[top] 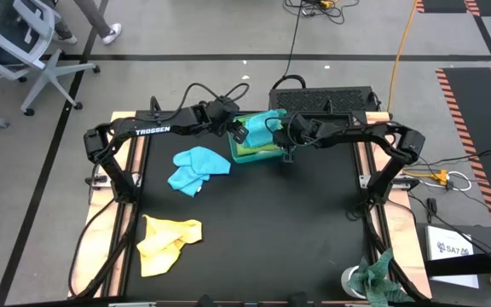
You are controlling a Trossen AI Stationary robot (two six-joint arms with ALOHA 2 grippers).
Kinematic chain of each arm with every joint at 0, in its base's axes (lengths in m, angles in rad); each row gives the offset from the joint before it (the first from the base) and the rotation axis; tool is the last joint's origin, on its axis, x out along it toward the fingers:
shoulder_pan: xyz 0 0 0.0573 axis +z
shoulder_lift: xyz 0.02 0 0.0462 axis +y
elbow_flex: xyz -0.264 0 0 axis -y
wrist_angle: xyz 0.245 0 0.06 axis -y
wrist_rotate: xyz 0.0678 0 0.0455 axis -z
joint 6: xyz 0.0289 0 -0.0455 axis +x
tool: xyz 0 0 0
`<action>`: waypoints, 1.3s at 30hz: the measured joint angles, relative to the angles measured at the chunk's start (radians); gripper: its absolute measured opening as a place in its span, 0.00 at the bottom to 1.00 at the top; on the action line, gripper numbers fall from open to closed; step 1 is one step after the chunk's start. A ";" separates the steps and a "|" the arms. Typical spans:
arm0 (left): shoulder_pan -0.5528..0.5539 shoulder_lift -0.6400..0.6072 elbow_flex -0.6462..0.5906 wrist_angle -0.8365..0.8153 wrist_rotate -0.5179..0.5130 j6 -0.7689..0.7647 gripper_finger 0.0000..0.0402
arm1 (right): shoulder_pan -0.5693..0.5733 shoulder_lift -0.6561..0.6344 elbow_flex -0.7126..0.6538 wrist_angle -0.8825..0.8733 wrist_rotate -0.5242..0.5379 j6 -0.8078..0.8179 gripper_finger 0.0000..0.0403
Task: Fold microfiber towels
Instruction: Put the blue microfiber towel into the blue bin
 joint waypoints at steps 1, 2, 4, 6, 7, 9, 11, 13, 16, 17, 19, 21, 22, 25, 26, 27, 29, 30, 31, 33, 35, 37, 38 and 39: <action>0.000 0.000 0.000 0.000 0.000 0.000 0.46 | 0.000 -0.002 0.000 -0.001 0.000 0.002 0.02; 0.000 0.000 0.000 0.000 0.000 0.000 0.46 | 0.000 -0.007 0.000 -0.009 0.000 0.005 0.02; 0.000 0.000 0.000 0.000 0.000 0.000 0.46 | 0.000 -0.019 0.000 -0.017 -0.002 0.005 0.02; 0.000 0.000 0.000 0.000 0.000 -0.001 0.46 | 0.000 -0.039 0.000 -0.020 -0.012 0.005 0.01; 0.000 0.000 0.000 0.001 -0.001 -0.001 0.46 | -0.001 -0.049 0.000 -0.019 -0.025 0.005 0.01; 0.000 0.000 0.000 0.001 -0.001 -0.001 0.46 | 0.000 -0.069 0.000 -0.023 -0.028 0.016 0.01; 0.000 0.000 0.000 0.002 -0.001 -0.001 0.46 | 0.000 -0.088 0.000 -0.034 -0.029 0.028 0.00; 0.000 0.000 0.000 0.003 -0.001 -0.002 0.46 | 0.000 -0.107 0.000 -0.053 -0.030 0.031 0.00; 0.000 0.000 0.000 0.004 -0.001 -0.002 0.46 | 0.000 -0.125 0.000 -0.102 -0.035 0.033 0.00; 0.000 0.000 0.000 0.004 -0.001 -0.002 0.46 | 0.000 -0.130 0.000 -0.123 -0.045 0.038 0.00; 0.000 0.000 0.000 0.004 -0.001 -0.002 0.46 | 0.000 -0.133 0.000 -0.156 -0.057 0.059 0.00; 0.000 0.000 0.000 0.004 -0.002 -0.002 0.46 | 0.000 -0.132 0.000 -0.191 -0.077 0.072 0.00; 0.000 0.000 0.000 0.004 -0.002 -0.002 0.46 | 0.001 -0.132 0.000 -0.205 -0.082 0.081 0.00; 0.000 0.000 0.000 0.004 -0.002 -0.002 0.46 | 0.008 -0.132 0.000 -0.216 -0.082 0.082 0.00; 0.000 0.000 0.000 0.004 -0.002 -0.002 0.46 | 0.012 -0.132 0.000 -0.225 -0.082 0.082 0.00; 0.000 0.000 0.000 0.004 -0.002 -0.002 0.46 | 0.016 -0.132 0.000 -0.233 -0.082 0.082 0.00; 0.000 0.000 0.000 0.004 -0.002 -0.003 0.46 | 0.025 -0.132 0.000 -0.244 -0.083 0.077 0.00; 0.000 0.000 0.000 0.004 -0.002 -0.003 0.46 | 0.027 -0.132 0.000 -0.245 -0.084 0.069 0.00; 0.000 0.000 0.000 0.004 -0.002 -0.003 0.46 | 0.031 -0.132 0.000 -0.245 -0.084 0.063 0.00; 0.000 0.000 0.000 0.004 -0.002 -0.003 0.46 | 0.033 -0.132 0.000 -0.236 -0.079 0.059 0.00; 0.000 0.000 0.000 0.004 -0.002 -0.003 0.46 | 0.034 -0.132 0.000 -0.217 -0.078 0.060 0.02; 0.000 0.000 0.000 0.004 -0.002 -0.003 0.46 | 0.033 -0.132 0.000 -0.215 -0.077 0.069 0.04; 0.000 0.000 0.000 0.004 -0.002 -0.003 0.46 | 0.034 -0.132 0.000 -0.215 -0.077 0.077 0.06; 0.000 0.000 0.000 0.004 -0.002 -0.003 0.46 | 0.034 -0.132 0.000 -0.215 -0.077 0.086 0.07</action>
